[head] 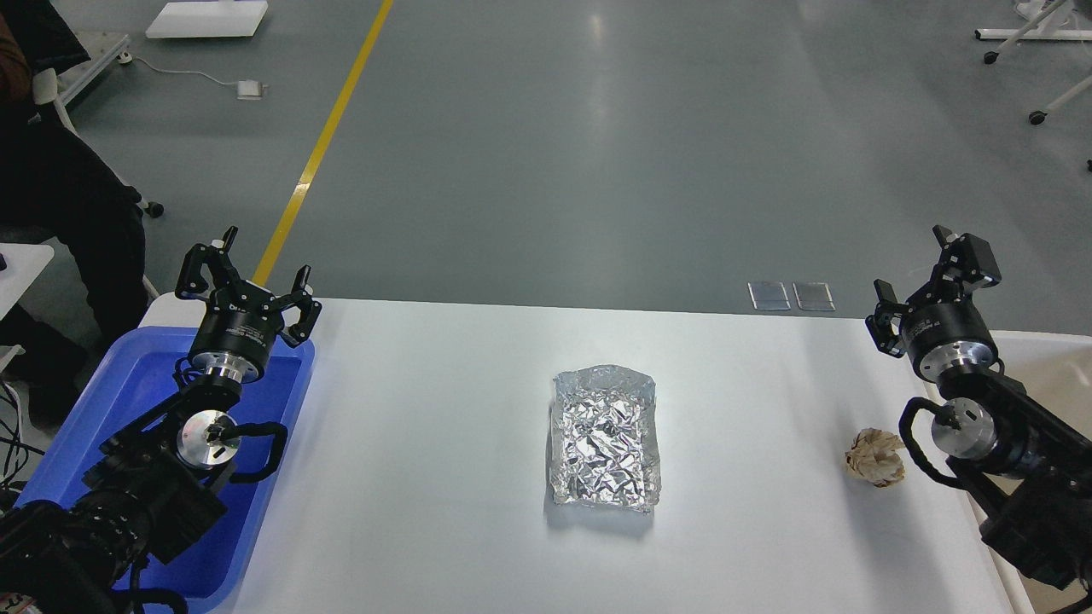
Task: Tidy desktop
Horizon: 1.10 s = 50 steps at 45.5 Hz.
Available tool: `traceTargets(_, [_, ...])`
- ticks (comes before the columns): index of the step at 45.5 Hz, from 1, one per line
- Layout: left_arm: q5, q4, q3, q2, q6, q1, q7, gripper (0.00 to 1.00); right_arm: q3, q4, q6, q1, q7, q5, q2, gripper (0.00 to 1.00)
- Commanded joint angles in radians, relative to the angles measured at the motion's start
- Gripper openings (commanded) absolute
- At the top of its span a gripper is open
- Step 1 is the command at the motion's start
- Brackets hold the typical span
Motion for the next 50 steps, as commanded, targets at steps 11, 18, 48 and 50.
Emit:
traceTargets(11, [0.0, 0.0, -0.003, 0.0, 0.001, 0.0, -0.001, 1.0, 0.0, 0.001, 0.0, -0.008, 0.0, 0.0, 0.0, 0.99])
traceTargets(18, [0.0, 0.0, -0.003, 0.0, 0.001, 0.0, -0.001, 1.0, 0.0, 0.007, 0.0, -0.008, 0.003, 0.0, -0.003, 0.99])
traceTargets(48, [0.0, 0.0, -0.003, 0.0, -0.001, 0.0, -0.001, 1.0, 0.002, 0.014, 0.0, -0.001, 0.008, -0.005, 0.0, 0.99])
traceTargets(50, [0.0, 0.0, -0.003, 0.0, -0.001, 0.0, -0.001, 1.0, 0.002, 0.016, 0.0, -0.001, 0.008, -0.005, 0.002, 0.99])
